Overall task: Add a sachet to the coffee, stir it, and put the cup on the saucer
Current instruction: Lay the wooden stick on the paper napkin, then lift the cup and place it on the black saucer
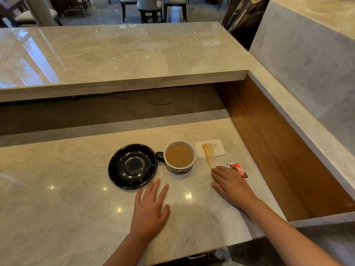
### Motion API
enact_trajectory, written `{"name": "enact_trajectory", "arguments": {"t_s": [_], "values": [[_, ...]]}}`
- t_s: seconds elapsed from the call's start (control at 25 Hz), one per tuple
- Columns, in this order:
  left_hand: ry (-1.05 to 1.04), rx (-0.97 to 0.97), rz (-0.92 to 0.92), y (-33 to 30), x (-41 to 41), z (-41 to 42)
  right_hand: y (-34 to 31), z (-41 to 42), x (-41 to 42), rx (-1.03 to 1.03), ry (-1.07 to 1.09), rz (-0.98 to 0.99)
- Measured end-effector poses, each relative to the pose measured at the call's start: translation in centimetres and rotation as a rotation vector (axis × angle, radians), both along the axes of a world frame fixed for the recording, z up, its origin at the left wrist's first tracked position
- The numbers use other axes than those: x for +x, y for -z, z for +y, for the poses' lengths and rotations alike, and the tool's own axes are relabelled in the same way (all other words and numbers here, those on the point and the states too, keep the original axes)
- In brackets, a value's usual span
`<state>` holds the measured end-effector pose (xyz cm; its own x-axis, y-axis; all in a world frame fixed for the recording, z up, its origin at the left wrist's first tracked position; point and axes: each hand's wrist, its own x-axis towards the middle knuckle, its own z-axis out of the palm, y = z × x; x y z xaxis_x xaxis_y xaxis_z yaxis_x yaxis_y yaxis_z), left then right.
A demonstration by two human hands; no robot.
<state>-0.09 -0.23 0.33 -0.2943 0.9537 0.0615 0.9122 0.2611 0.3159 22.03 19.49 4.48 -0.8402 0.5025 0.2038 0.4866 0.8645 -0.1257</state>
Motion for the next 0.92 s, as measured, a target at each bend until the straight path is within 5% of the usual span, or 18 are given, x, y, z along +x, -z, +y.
{"name": "enact_trajectory", "arguments": {"t_s": [0.2, 0.48, 0.92], "values": [[0.002, 0.003, -0.002, -0.2, 0.0, -0.1, 0.1, -0.7, -0.3, -0.092, 0.072, -0.055], [-0.015, -0.02, 0.008, -0.3, 0.1, -0.1, -4.6, -0.5, -4.6, -0.086, 0.171, 0.231], [-0.035, -0.042, 0.012, -0.4, 0.2, 0.1, -7.8, 0.2, -14.1, -0.365, 0.11, -0.406]]}}
